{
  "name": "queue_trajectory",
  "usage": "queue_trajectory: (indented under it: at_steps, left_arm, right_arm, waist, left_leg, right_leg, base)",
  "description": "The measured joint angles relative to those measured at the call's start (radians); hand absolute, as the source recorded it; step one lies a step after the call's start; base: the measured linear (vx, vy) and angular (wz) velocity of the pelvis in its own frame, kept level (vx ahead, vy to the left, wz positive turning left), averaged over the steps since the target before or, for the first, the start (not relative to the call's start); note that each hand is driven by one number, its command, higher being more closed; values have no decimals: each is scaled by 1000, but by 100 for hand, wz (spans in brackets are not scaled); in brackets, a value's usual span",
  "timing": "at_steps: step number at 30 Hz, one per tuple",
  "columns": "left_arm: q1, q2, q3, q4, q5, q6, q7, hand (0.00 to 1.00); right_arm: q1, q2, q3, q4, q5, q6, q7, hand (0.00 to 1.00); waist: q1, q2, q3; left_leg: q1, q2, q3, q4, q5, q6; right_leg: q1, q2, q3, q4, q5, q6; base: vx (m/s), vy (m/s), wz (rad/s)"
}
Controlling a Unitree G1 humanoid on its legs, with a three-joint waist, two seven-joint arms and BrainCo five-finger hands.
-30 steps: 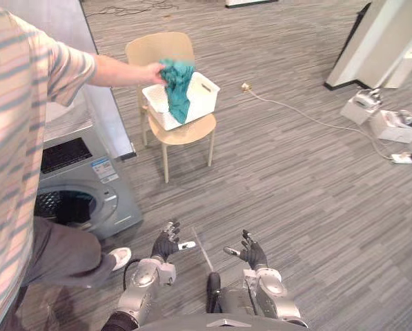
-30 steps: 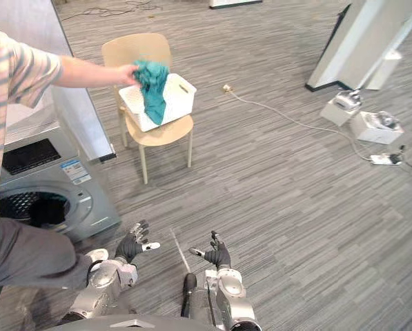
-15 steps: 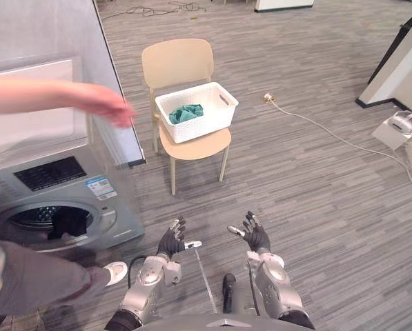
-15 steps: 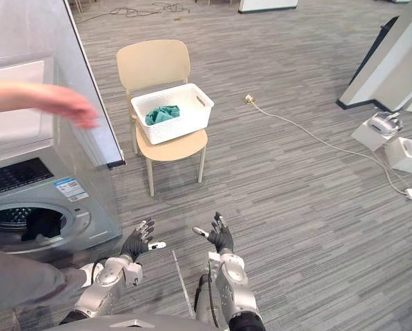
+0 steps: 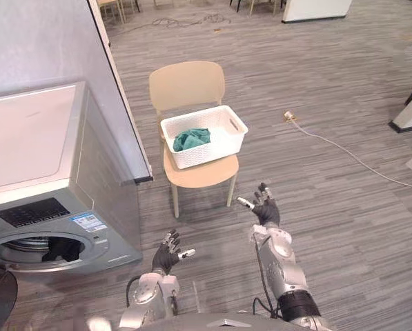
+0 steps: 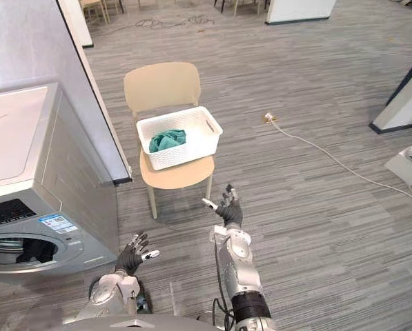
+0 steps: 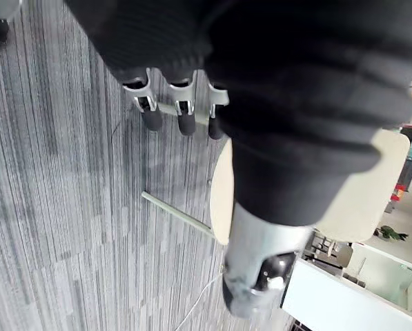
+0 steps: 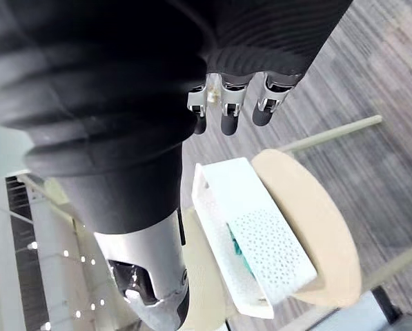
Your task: Pick up the laundry basket with both hands and put the clothes into the washing machine.
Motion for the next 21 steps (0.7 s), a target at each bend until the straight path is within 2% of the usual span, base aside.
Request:
queue_trajectory:
  at_steps: [1,2,4,5,6,8,9,10,11,13,14,16,17,18,20,21]
  left_arm:
    - [3,-2,0,0,0,0,0,0]
    - [6,-2,3,2,-4,12,3,0]
    - [14,0,14,2,-7,20,6,0]
    - [13,-10,40,9,-7,26,13,0]
    - [11,-9,42,12,-6,26,16,0]
    - [9,12,36,28,6,31,20,0]
    - [-1,31,37,36,5,31,21,0]
    - [-8,37,39,35,6,31,22,0]
    - [-9,46,40,33,6,29,26,0]
    - [-12,55,40,21,5,29,41,0]
    - [-17,56,40,10,5,29,43,0]
    - [-25,55,39,2,-7,29,42,0]
    - [-38,55,40,2,-26,29,41,0]
    - [-45,56,41,2,-37,29,42,0]
    - [-59,62,52,3,-60,28,42,0]
    - [-59,64,58,5,-65,28,42,0]
  right_arm:
    - [-7,-1,-5,-4,-2,-1,-13,0]
    - [-26,4,-9,-4,-26,3,-36,0]
    - [-36,9,-5,-11,-63,12,-49,0]
    - [-39,9,2,-20,-99,15,-51,0]
    - [-39,12,-1,-20,-110,16,-51,0]
    - [-35,31,-4,-20,-118,35,-51,0]
    - [-28,44,-7,-19,-119,38,-51,0]
    - [-27,48,-8,-18,-126,38,-51,0]
    - [-26,50,-7,-19,-142,37,-49,0]
    - [-23,49,-10,-19,-155,36,-49,0]
    - [-10,45,-15,-20,-155,37,-47,0]
    - [0,43,-31,-20,-155,40,-45,0]
    - [9,40,-44,-20,-156,49,-45,0]
    - [14,39,-51,-20,-157,55,-43,0]
    - [29,23,-57,-20,-221,92,-26,0]
    - [31,22,-59,-20,-239,101,-21,0]
  waist:
    - [2,7,-4]
    - [11,7,-11]
    - [24,-29,-17]
    - [19,-37,-20]
    - [21,-40,-19]
    - [9,-59,-20]
    - [-2,-63,-22]
    - [-2,-65,-23]
    - [-2,-72,-28]
    - [-7,-92,-41]
    - [-19,-99,-45]
    - [-28,-97,-45]
    - [-28,-91,-42]
    - [-27,-87,-39]
    - [-27,-81,-35]
    - [-26,-82,-35]
  left_leg:
    - [5,-5,1,-49,31,8]
    - [19,-28,13,-39,89,37]
    - [32,-72,22,-7,36,63]
    - [43,-91,26,34,-15,92]
    - [61,-93,38,41,-21,100]
    - [134,-115,51,44,-50,124]
    - [208,-126,46,10,-54,130]
    - [244,-132,44,-17,-54,130]
    - [304,-146,43,-72,-53,129]
    - [343,-163,32,-116,-53,128]
    - [346,-165,7,-120,-53,128]
    - [351,-157,-17,-128,-53,114]
    - [360,-142,-39,-129,-61,86]
    - [363,-129,-46,-125,-68,73]
    - [362,-74,-91,-93,-106,10]
    - [362,-64,-98,-84,-115,-4]
  right_leg:
    - [1,-3,1,0,-10,15]
    - [16,-32,14,13,-41,45]
    - [7,-88,31,78,-83,74]
    - [-59,-131,48,291,-107,111]
    - [-105,-152,61,412,-110,118]
    - [-229,-216,85,794,-81,169]
    - [-272,-239,59,969,-74,165]
    - [-287,-248,40,1002,-74,141]
    - [-311,-266,1,1023,-82,98]
    - [-355,-280,-36,961,-97,68]
    - [-384,-279,-57,851,-112,48]
    - [-404,-272,-57,697,-112,51]
    - [-411,-262,-40,558,-95,55]
    - [-412,-251,-17,488,-75,62]
    - [-408,-233,77,245,44,81]
    - [-406,-233,96,209,68,86]
  base:
    - [343,256,8]
    - [365,259,-9]
    - [399,238,-18]
    - [415,217,-11]
    - [505,241,-6]
    - [380,138,13]
    - [405,89,31]
    - [397,80,22]
    - [394,41,8]
    - [303,-27,24]
    - [218,-107,45]
    - [204,-139,42]
    - [150,-148,30]
    - [174,-214,35]
    - [163,-286,36]
    - [174,-377,37]
